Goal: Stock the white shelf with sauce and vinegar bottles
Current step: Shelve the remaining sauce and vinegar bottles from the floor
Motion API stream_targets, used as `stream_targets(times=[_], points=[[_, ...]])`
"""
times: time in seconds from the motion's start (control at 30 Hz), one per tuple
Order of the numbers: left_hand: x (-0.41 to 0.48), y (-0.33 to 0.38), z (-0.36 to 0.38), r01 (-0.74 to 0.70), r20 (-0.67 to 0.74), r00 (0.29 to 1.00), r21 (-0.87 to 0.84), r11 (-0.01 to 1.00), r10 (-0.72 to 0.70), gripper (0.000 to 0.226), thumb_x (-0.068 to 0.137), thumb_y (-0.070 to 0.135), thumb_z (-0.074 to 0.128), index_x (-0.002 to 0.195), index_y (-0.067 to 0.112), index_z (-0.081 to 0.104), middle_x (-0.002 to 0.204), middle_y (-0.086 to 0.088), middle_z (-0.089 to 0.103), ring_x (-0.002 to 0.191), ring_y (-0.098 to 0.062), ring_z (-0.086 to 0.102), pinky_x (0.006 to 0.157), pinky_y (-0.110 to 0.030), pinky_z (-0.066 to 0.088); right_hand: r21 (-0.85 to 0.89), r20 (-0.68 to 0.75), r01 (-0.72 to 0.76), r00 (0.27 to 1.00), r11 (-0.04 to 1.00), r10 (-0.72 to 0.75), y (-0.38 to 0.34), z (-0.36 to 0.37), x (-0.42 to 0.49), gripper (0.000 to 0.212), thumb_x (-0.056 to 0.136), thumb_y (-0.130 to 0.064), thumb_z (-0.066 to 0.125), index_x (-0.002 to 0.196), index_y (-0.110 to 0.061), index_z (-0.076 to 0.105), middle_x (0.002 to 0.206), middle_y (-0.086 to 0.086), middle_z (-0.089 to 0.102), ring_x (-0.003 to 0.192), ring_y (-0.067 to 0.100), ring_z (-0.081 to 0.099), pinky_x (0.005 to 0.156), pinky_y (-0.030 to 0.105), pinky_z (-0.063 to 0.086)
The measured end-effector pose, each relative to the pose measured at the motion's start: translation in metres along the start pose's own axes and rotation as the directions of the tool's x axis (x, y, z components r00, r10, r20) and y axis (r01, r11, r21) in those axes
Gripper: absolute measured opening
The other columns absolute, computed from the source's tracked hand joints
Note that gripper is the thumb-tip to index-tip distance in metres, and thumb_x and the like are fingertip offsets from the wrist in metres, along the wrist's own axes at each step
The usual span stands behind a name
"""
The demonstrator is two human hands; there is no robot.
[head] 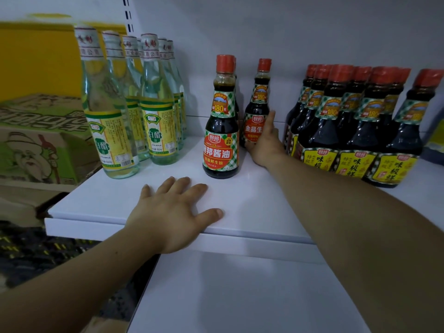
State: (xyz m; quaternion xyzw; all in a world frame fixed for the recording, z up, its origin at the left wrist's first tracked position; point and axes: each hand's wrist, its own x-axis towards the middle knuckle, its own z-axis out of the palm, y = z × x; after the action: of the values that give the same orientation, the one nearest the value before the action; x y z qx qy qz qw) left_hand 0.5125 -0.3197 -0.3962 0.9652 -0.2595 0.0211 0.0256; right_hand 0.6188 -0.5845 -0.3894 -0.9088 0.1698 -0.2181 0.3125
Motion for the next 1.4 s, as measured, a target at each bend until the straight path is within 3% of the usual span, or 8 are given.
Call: stream_targets(times=[0.2,0.37,0.57,0.73,0.83,0.97,1.2,1.4], points=[[0.003,-0.001,-0.002,-0.001,0.084,0.996,-0.003,1.0,0.002,0.073,0.083,0.077,0.016,0.147,0.042,0.014,0.159,0.004,0.009,0.147,-0.02,0.004,0.114,-0.056,0.009,-0.153,0.134,-0.003,0.991,0.988,0.024,-0.008,-0.029,-0.065,0.094,0.094,-0.043,0.056,0.154,-0.024,-0.013,0.161,0.014,0.012,0.142,0.036,0.028,0.114,0.04,0.029],[-0.002,0.003,-0.016,-0.006,0.165,0.986,-0.031,1.0,0.011,0.073,0.088,0.073,0.019,0.15,0.036,0.014,0.161,-0.001,0.005,0.147,-0.025,0.001,0.113,-0.062,0.003,-0.259,0.207,0.053,0.978,0.964,0.002,-0.024,-0.077,-0.139,0.085,0.097,-0.047,0.05,0.155,-0.018,-0.005,0.163,0.009,0.009,0.146,0.03,0.023,0.113,0.036,0.029],[-0.046,0.028,-0.045,-0.129,0.07,0.988,-0.109,0.986,0.137,0.072,0.089,0.071,0.027,0.15,0.034,0.017,0.161,0.002,0.007,0.148,-0.02,0.002,0.114,-0.057,0.002,-0.328,0.204,0.083,0.979,0.941,-0.016,-0.055,-0.139,-0.195,0.083,0.096,-0.05,0.048,0.156,-0.016,0.002,0.161,0.008,0.018,0.143,0.028,0.03,0.109,0.033,0.033],[-0.094,0.035,-0.066,-0.15,0.047,0.987,-0.105,0.983,0.156,0.074,0.088,0.071,0.032,0.151,0.035,0.016,0.161,0.002,0.006,0.148,-0.021,0.002,0.116,-0.056,0.005,-0.312,0.194,0.134,0.978,0.941,-0.075,-0.091,-0.166,-0.237,0.077,0.098,-0.045,0.049,0.155,-0.017,0.007,0.153,0.012,0.036,0.133,0.032,0.043,0.097,0.032,0.039],[-0.122,0.034,-0.077,-0.15,0.037,0.987,-0.083,0.985,0.154,0.076,0.087,0.071,0.034,0.151,0.035,0.015,0.161,0.003,0.006,0.148,-0.021,0.002,0.116,-0.056,0.008,-0.318,0.199,0.187,0.972,0.93,-0.128,-0.115,-0.173,-0.261,0.07,0.098,-0.045,0.049,0.154,-0.018,0.016,0.153,0.01,0.036,0.133,0.03,0.042,0.1,0.033,0.039],[-0.159,0.03,-0.092,-0.128,0.009,0.992,-0.093,0.987,0.129,0.076,0.087,0.07,0.036,0.151,0.035,0.013,0.161,0.002,0.006,0.148,-0.022,0.005,0.117,-0.053,0.012,-0.307,0.212,0.26,0.956,0.916,-0.2,-0.142,-0.176,-0.287,0.06,0.097,-0.045,0.05,0.147,-0.019,0.032,0.146,0.008,0.047,0.126,0.029,0.049,0.097,0.036,0.041],[-0.213,0.011,-0.115,-0.027,-0.006,1.0,-0.115,0.993,0.026,0.076,0.09,0.066,0.039,0.152,0.031,0.013,0.161,0.0,0.005,0.148,-0.022,0.004,0.119,-0.045,0.011,-0.305,0.279,0.396,0.907,0.866,-0.316,-0.188,-0.17,-0.314,0.068,0.096,-0.053,0.046,0.152,-0.019,0.026,0.154,0.009,0.035,0.135,0.03,0.04,0.101,0.035,0.038],[-0.244,-0.019,-0.122,0.104,-0.014,0.994,-0.085,0.991,-0.106,0.078,0.088,0.068,0.039,0.152,0.033,0.012,0.161,0.001,0.005,0.148,-0.022,0.005,0.118,-0.05,0.012,-0.215,0.33,0.504,0.844,0.836,-0.424,-0.22,-0.152,-0.328,0.071,0.096,-0.054,0.046,0.154,-0.021,0.021,0.158,0.009,0.028,0.139,0.03,0.035,0.104,0.036,0.037]])
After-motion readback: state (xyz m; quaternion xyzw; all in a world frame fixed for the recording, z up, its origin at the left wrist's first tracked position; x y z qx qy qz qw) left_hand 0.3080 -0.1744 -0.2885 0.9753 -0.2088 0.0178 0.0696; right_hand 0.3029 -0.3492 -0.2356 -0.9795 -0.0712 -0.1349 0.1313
